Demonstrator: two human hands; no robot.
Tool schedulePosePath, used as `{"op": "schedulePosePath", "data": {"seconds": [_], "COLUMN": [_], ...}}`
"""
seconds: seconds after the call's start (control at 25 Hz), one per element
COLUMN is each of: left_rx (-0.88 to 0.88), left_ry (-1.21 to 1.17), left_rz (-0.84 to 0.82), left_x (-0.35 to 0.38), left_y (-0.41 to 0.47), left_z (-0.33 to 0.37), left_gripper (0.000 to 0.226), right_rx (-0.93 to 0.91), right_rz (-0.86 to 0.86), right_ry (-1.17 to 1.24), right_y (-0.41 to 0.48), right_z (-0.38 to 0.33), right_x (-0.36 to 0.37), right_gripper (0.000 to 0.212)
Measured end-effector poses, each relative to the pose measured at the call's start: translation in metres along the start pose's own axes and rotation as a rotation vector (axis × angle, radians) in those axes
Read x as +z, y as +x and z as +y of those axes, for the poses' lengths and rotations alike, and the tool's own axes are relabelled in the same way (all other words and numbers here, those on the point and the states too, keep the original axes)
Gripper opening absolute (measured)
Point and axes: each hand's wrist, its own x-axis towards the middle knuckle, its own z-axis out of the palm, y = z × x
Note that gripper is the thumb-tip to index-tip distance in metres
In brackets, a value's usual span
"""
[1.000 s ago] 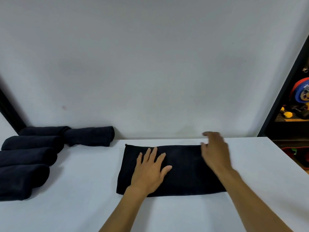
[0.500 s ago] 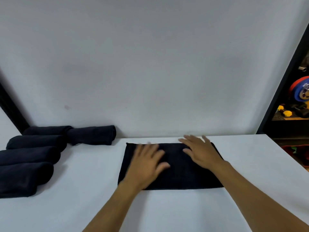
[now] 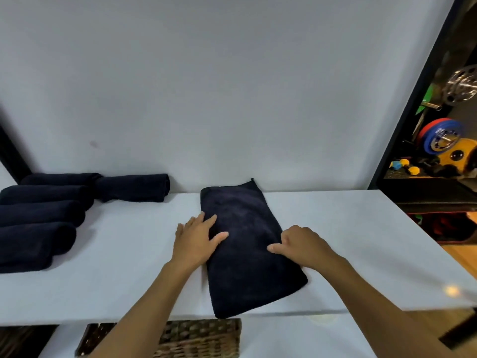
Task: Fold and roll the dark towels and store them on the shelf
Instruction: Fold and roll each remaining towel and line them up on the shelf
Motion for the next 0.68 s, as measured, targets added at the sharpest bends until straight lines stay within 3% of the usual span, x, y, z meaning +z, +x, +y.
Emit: {"op": "schedulePosePath", "data": {"seconds": [0.12, 0.2, 0.28, 0.4, 0.52, 0.6, 0.68], "left_rx": [0.087, 0.361, 0.564, 0.706, 0.735, 0.710, 0.542], "left_ry": [0.057, -0.107, -0.213, 0.013, 0.105, 0.015, -0.165], "left_rz": [0.203, 0.260, 0.101, 0.030, 0.127, 0.113, 0.077], "left_x": [-0.004, -0.011, -0.013, -0.008, -0.009, -0.017, -0.028], "left_y": [-0.026, -0.054, -0.090, -0.126, -0.139, -0.144, -0.150], "left_z": [0.011, 0.020, 0.028, 0.022, 0.008, 0.002, 0.000], "left_gripper": [0.041, 0.034, 0.053, 0.062, 0.057, 0.044, 0.030], "right_rx": [-0.104, -0.343, -0.480, -0.493, -0.546, -0.560, -0.569], "right_rz": [0.185, 0.266, 0.144, 0.132, 0.277, 0.298, 0.291], "right_ry": [-0.026, 0.045, 0.100, -0.057, -0.197, -0.136, -0.038], "right_y": [-0.027, -0.046, -0.067, -0.086, -0.094, -0.098, -0.104], "right_z": [0.000, 0.007, 0.013, 0.023, 0.021, 0.017, 0.015], "right_x": [0.005, 0.013, 0.023, 0.040, 0.047, 0.047, 0.048], "right_gripper": [0.031, 0.017, 0.042, 0.072, 0.056, 0.038, 0.023]}}
